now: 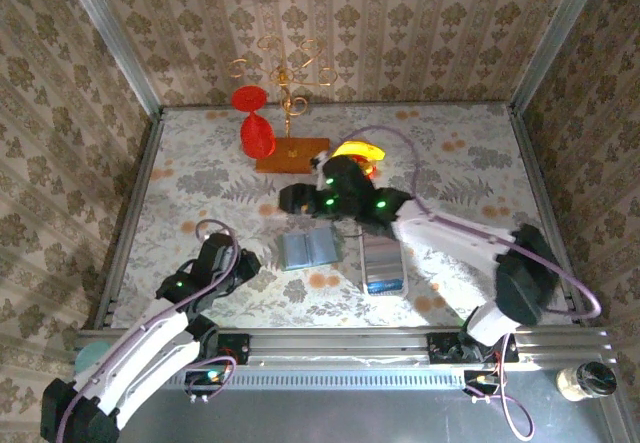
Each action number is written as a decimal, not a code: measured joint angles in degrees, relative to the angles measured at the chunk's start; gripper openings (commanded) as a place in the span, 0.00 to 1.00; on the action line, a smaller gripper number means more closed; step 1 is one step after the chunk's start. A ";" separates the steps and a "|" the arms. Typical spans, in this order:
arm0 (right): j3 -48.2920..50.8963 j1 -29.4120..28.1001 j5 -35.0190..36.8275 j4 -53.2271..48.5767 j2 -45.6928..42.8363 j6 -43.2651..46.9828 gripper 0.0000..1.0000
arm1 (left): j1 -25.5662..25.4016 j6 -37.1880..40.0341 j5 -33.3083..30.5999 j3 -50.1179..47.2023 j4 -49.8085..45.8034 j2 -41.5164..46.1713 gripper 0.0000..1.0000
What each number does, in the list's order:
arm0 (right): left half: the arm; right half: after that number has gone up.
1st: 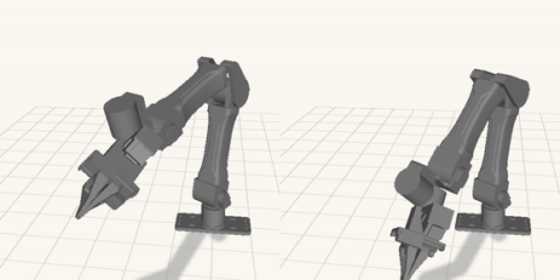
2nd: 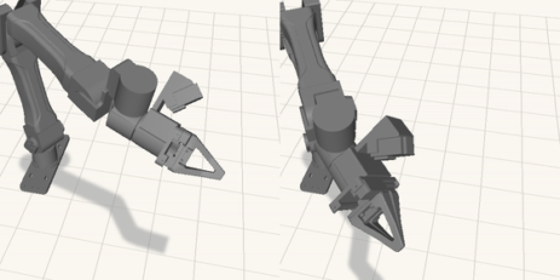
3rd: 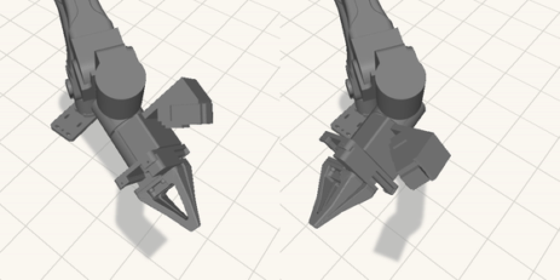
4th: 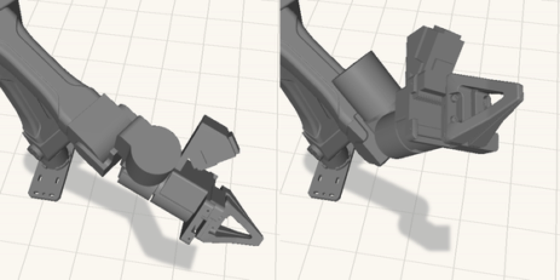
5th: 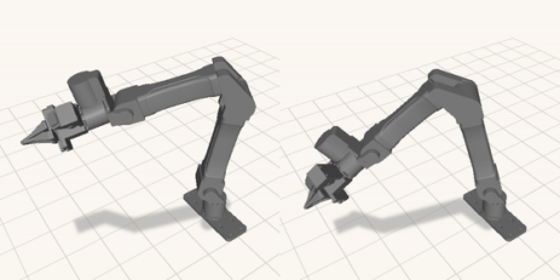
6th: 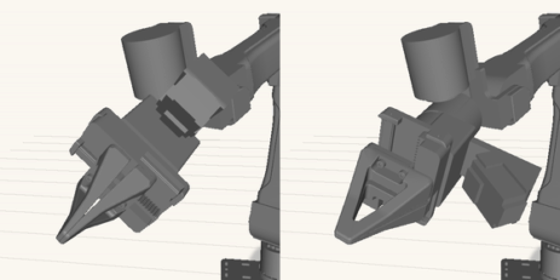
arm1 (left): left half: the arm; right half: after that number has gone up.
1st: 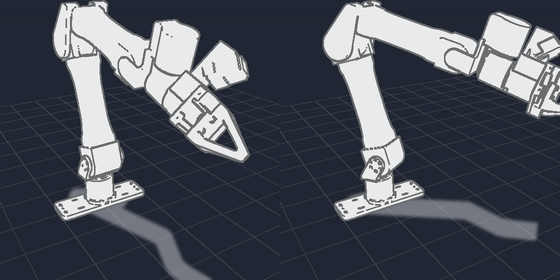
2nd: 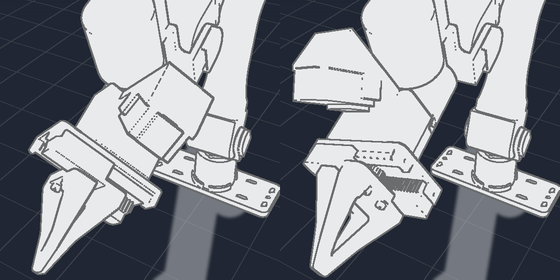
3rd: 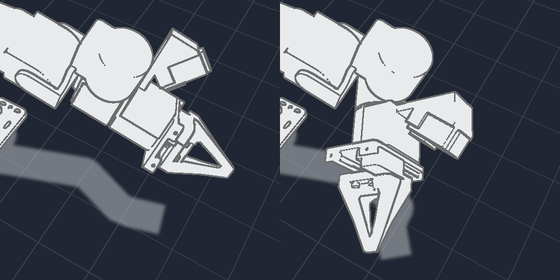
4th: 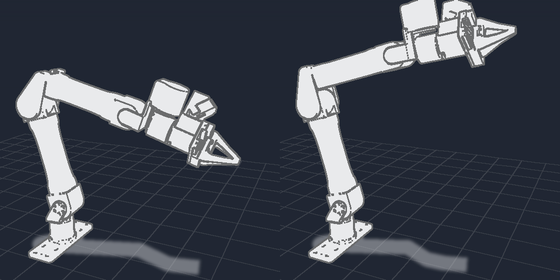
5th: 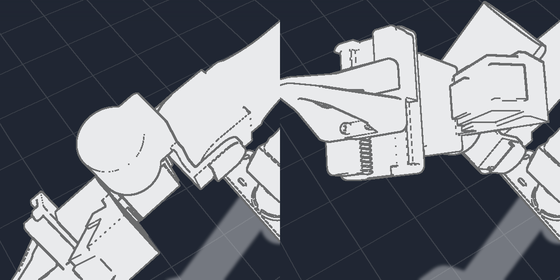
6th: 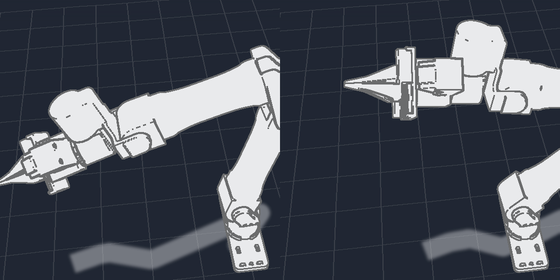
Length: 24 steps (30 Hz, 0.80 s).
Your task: Put the credit cards into the card holder
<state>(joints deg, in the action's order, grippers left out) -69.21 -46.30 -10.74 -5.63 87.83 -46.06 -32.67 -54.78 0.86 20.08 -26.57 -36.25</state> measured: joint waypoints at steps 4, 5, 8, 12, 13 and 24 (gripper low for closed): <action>2.60 4.20 3.65 -6.36 -13.55 20.92 0.93 | 0.00 2.64 2.01 3.32 2.05 -4.81 0.30; 4.07 4.07 4.15 -7.48 -17.99 27.54 1.00 | 0.00 3.26 2.58 3.87 2.67 -5.97 0.32; 8.61 2.86 4.26 -12.04 -31.30 47.10 1.00 | 0.00 4.46 3.65 4.50 3.91 -8.70 0.38; 12.26 1.29 4.33 -21.29 -42.49 67.87 1.00 | 0.00 5.16 4.70 4.74 5.05 -12.15 0.43; 13.16 0.85 4.52 -23.87 -43.89 71.91 1.00 | 0.00 5.09 4.98 4.74 5.64 -12.90 0.44; 27.67 -8.87 19.69 -36.50 -33.51 92.80 0.97 | -0.81 4.92 4.83 8.15 7.10 -18.27 0.49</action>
<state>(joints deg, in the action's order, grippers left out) -41.54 -55.18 8.95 -42.13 54.33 46.74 -33.47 -49.87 5.69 28.23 -19.46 -54.52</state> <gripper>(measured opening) 0.999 0.487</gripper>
